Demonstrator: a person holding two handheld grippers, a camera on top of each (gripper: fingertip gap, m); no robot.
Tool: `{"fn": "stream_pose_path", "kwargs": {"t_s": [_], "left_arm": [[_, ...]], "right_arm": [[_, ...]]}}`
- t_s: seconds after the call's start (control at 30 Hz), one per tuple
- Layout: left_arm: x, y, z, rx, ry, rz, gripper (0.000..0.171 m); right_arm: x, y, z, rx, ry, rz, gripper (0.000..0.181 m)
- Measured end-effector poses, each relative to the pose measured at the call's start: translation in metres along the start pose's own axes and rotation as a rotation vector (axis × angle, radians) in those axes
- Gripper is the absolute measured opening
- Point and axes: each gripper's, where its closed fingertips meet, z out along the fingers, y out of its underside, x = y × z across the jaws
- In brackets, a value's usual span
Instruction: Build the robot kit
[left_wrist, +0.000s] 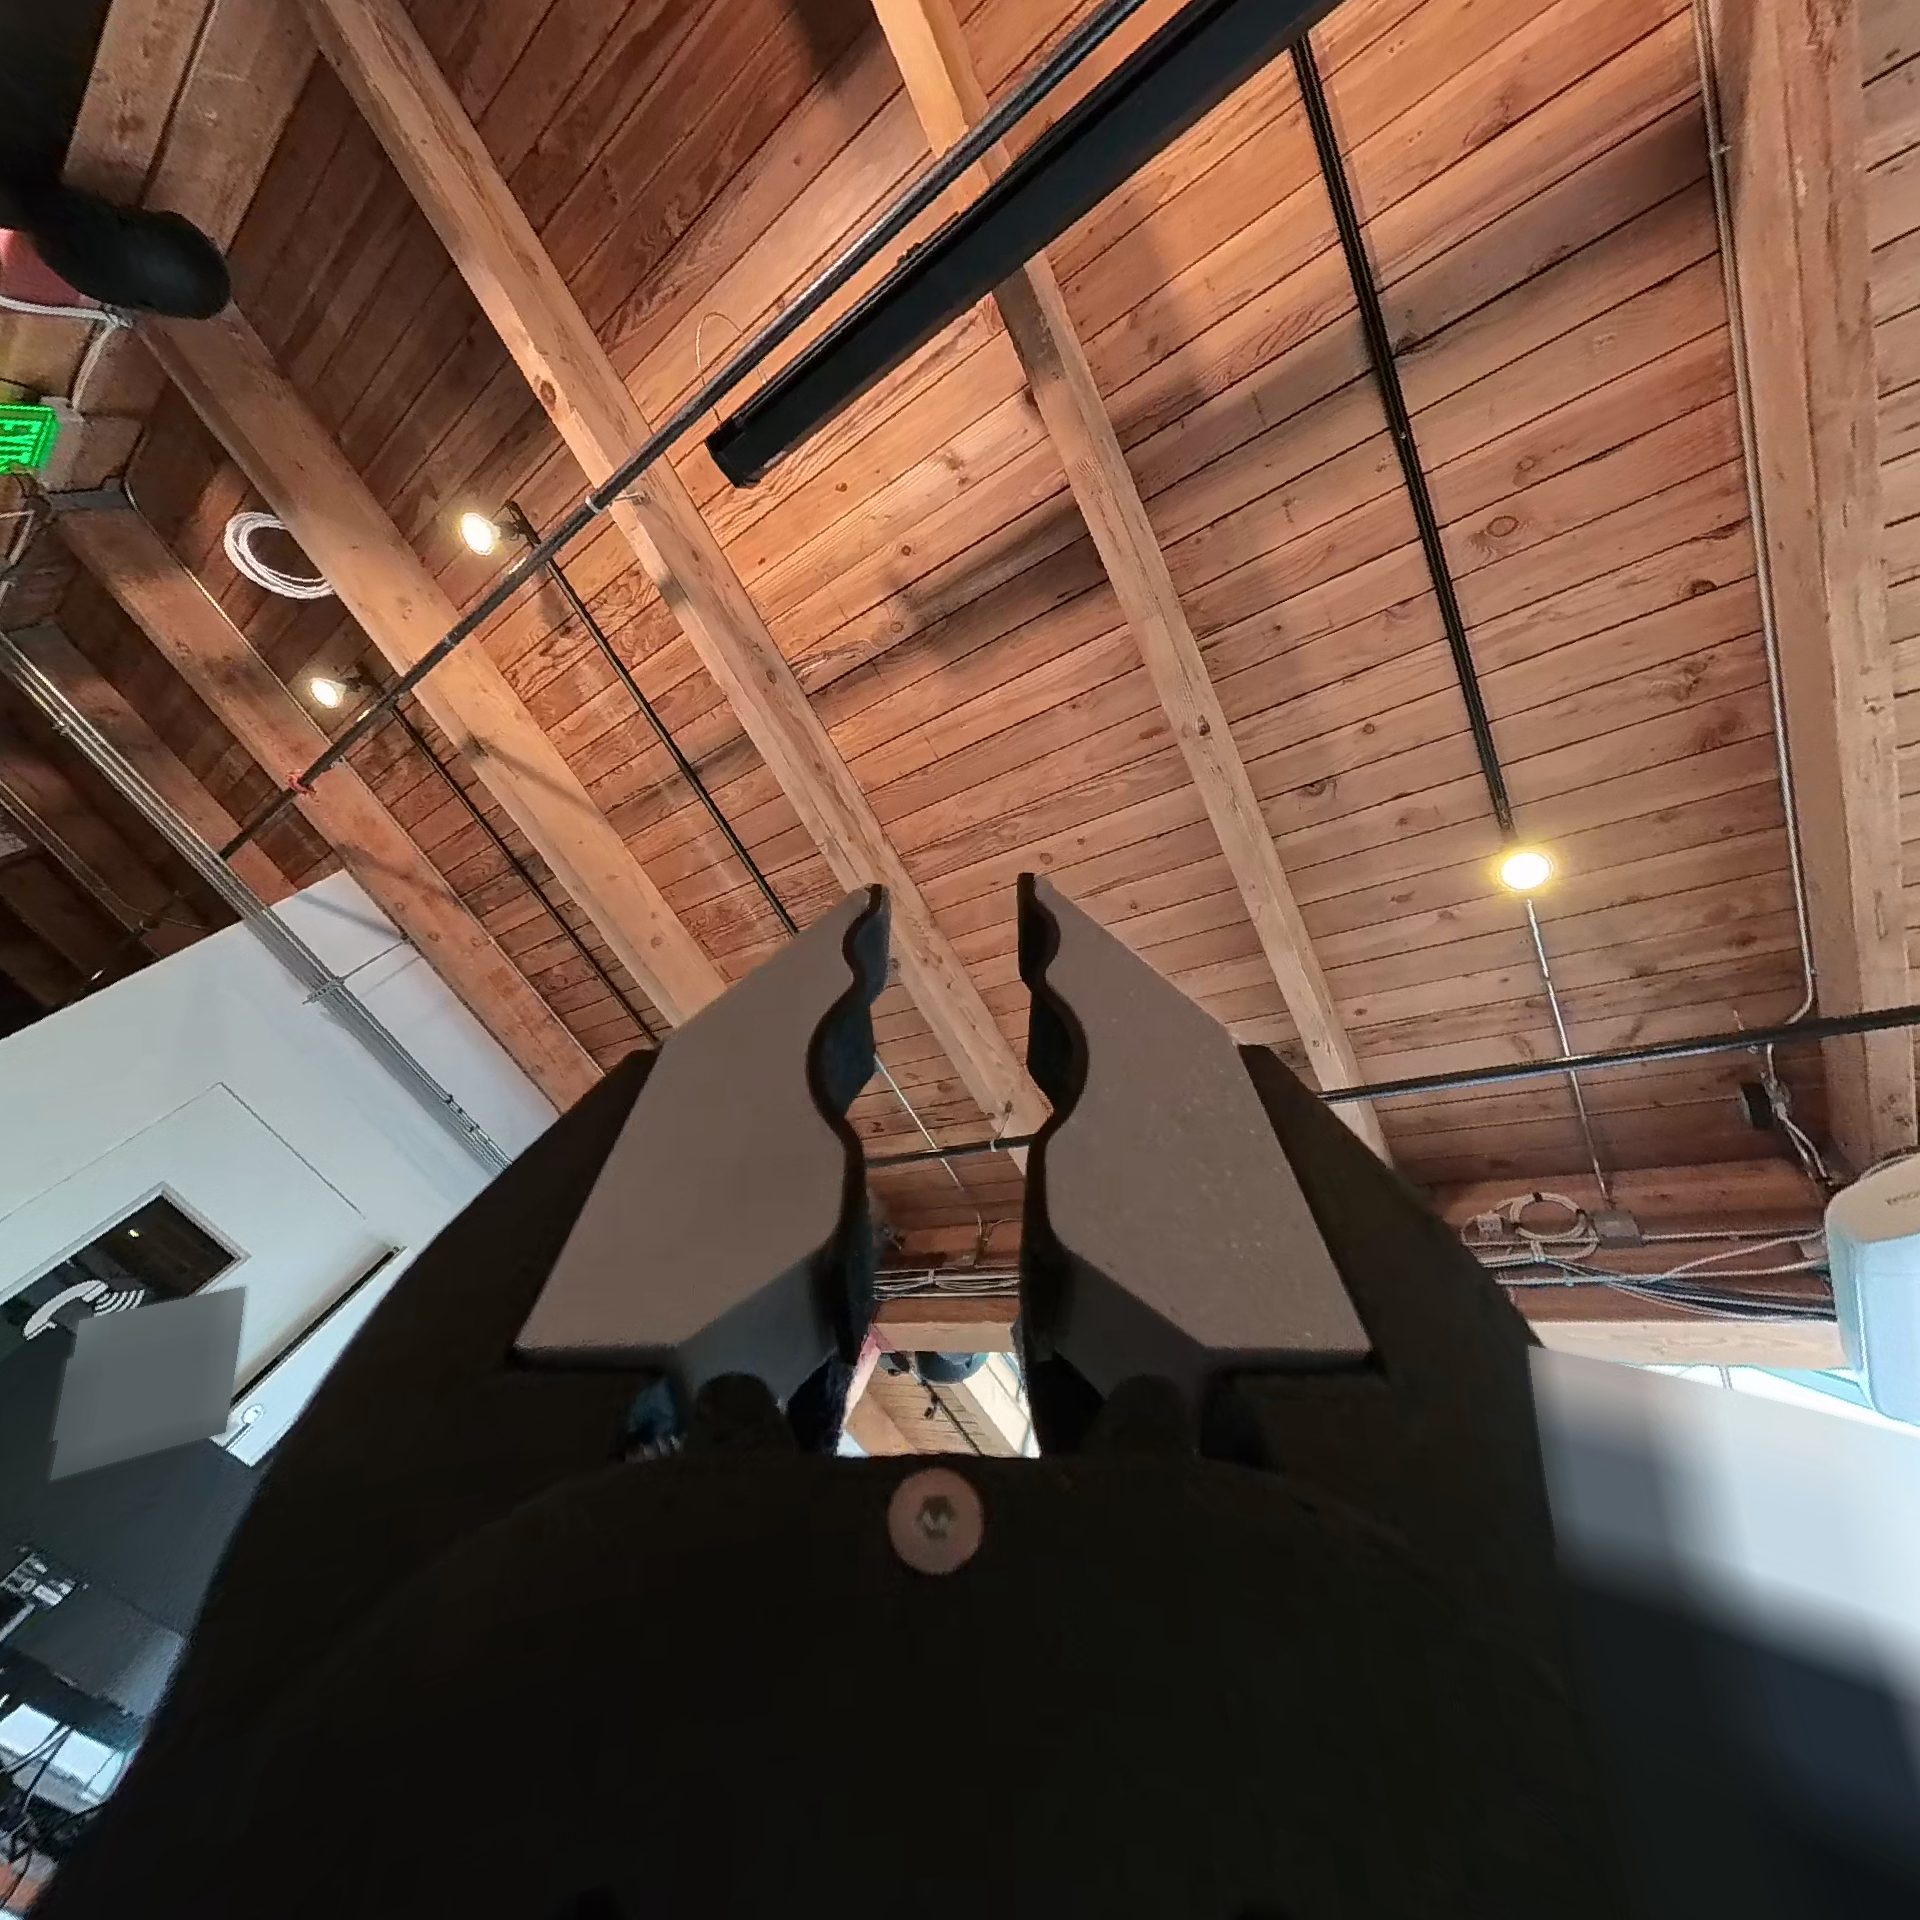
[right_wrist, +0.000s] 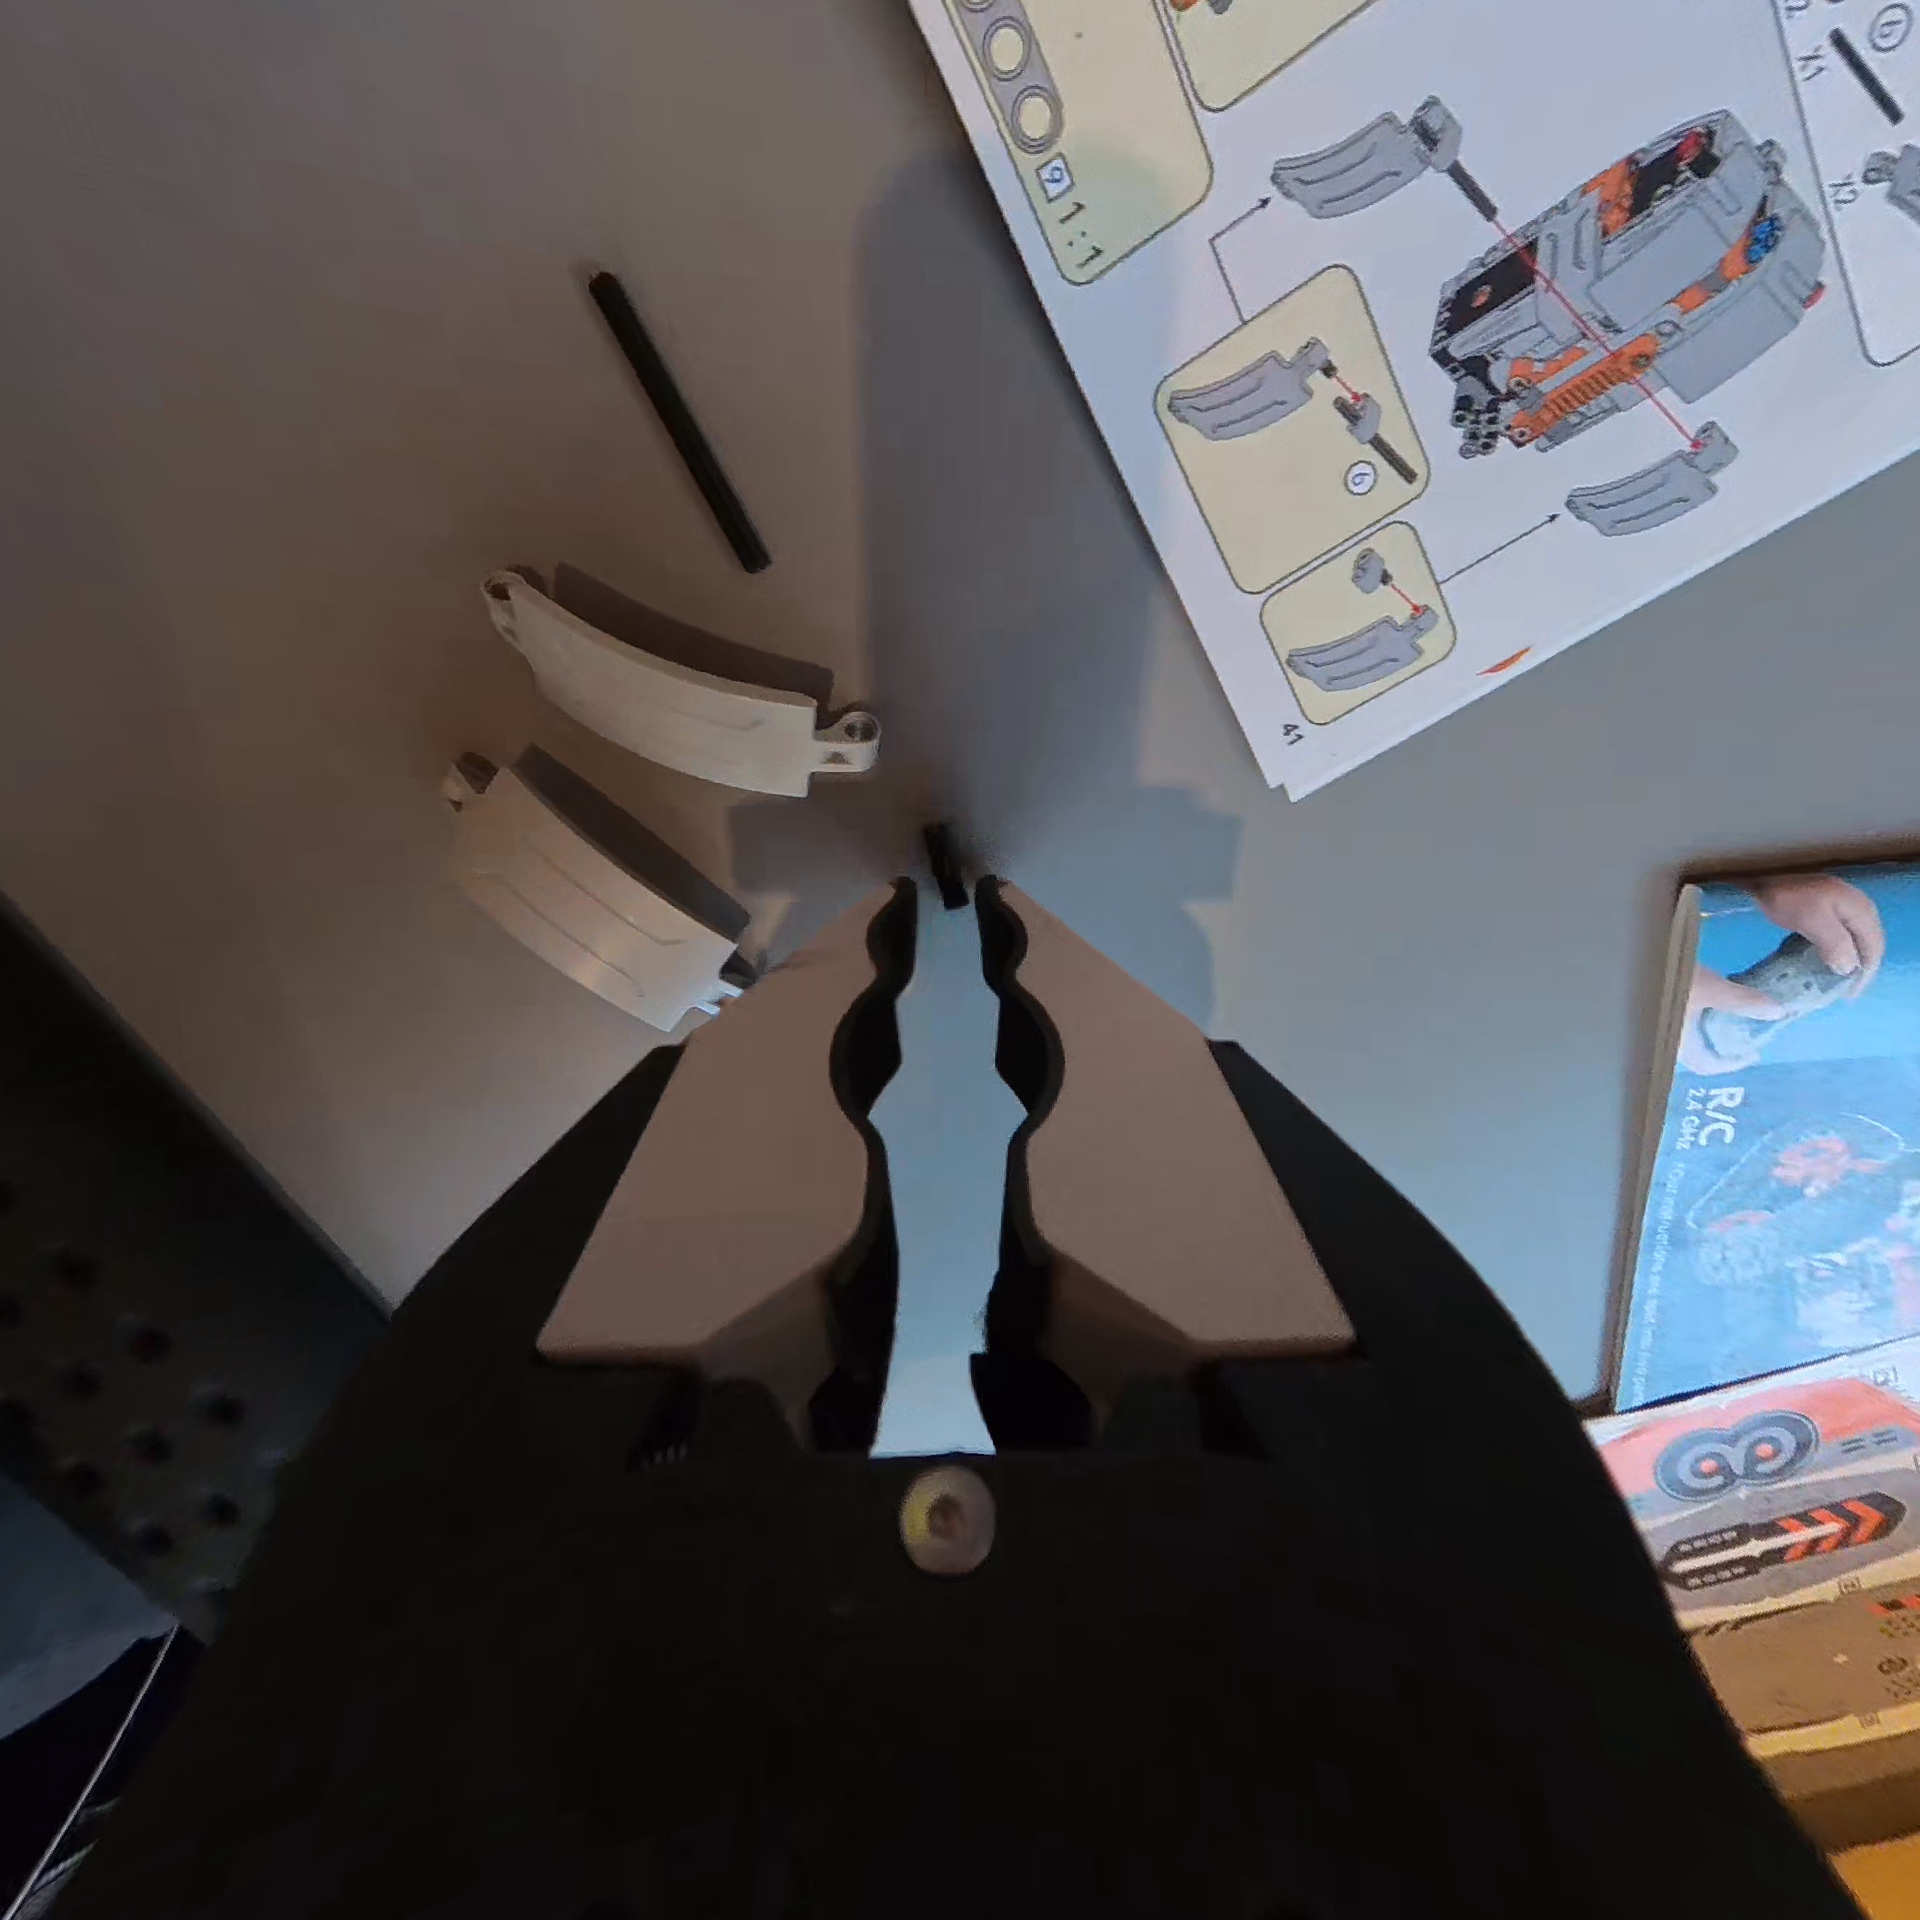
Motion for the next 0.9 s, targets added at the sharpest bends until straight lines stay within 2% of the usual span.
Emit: {"fn": "stream_pose_path", "kwargs": {"t_s": [0.1,0.17,0.23,0.33,0.43,0.47,0.57,0.67,0.77,0.9], "left_arm": [[-0.002,-0.006,-0.002,0.013,-0.008,-0.001,0.023],[-0.002,-0.01,-0.003,0.026,-0.011,0.007,0.023],[-0.002,-0.013,-0.004,0.036,-0.015,0.017,0.023],[0.0,-0.014,-0.005,0.04,-0.016,0.021,0.023],[0.002,-0.018,-0.007,0.05,-0.012,0.02,0.023],[0.002,-0.021,-0.008,0.057,-0.011,0.018,0.024],[0.001,-0.028,-0.011,0.078,-0.016,0.019,0.024],[-0.004,-0.034,-0.013,0.096,-0.038,0.028,0.024],[-0.007,-0.035,-0.014,0.1,-0.044,0.025,0.024],[-0.008,-0.032,-0.012,0.093,-0.046,0.026,0.024]], "right_arm": [[-0.002,-0.012,-0.012,0.073,-0.021,0.019,0.016],[0.0,-0.036,-0.035,0.169,0.011,-0.003,0.015],[-0.008,-0.078,-0.069,0.317,0.033,-0.078,0.017],[-0.044,-0.155,-0.12,0.528,-0.021,-0.224,0.023],[-0.102,-0.222,-0.143,0.59,-0.194,-0.404,0.041],[-0.12,-0.241,-0.144,0.579,-0.246,-0.469,0.041],[-0.159,-0.295,-0.13,0.521,-0.303,-0.661,0.036],[-0.182,-0.336,-0.096,0.402,-0.309,-0.852,0.026],[-0.205,-0.359,-0.056,0.24,-0.368,-0.983,0.022],[-0.23,-0.374,-0.008,0.078,-0.395,-1.121,0.002]]}}
